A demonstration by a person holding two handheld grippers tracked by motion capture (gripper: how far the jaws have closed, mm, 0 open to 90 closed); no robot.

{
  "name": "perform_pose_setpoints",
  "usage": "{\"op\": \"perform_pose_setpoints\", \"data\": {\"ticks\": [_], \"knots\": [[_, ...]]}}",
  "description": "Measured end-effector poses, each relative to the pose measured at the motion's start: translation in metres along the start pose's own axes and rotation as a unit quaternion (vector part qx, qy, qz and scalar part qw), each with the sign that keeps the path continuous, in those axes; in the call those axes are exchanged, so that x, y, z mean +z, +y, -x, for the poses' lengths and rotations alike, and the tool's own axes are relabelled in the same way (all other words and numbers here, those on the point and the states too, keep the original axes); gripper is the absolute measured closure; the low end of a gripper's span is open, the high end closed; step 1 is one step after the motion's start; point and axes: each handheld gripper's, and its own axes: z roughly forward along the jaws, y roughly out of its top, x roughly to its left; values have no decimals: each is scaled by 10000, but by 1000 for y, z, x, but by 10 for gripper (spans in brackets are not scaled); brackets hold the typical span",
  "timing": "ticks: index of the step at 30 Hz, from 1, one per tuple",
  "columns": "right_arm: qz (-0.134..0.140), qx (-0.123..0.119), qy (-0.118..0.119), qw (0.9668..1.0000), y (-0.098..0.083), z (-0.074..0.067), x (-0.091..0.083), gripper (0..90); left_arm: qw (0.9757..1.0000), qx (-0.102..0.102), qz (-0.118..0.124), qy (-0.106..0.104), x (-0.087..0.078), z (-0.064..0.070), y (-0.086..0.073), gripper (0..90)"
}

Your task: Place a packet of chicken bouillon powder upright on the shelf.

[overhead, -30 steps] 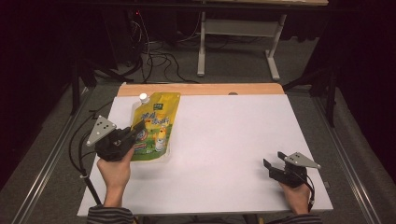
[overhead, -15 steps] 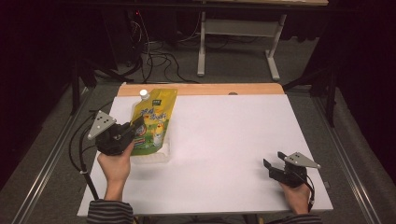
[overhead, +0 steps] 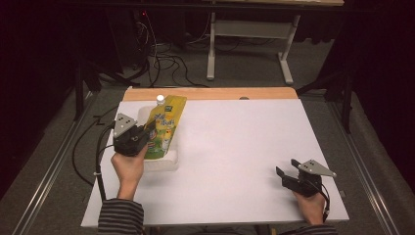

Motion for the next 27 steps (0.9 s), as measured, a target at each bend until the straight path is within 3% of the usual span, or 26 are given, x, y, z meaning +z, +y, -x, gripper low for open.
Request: {"op": "perform_pose_setpoints", "data": {"ticks": [15, 20, 27], "knots": [[-25, 32, -2, 10000, 0, 0, 0, 323, 9993, 10, -371, -22, 26, -2, -11, 894], [-28, 29, 8, 10000, 0, 0, 0, 323, 9988, -16, -492, -32, 26, -4, -13, 890], [-77, -45, -2, 10000, 1, -1, 1, 323, 9964, -66, -848, 14, 21, -10, -11, 872]]}}
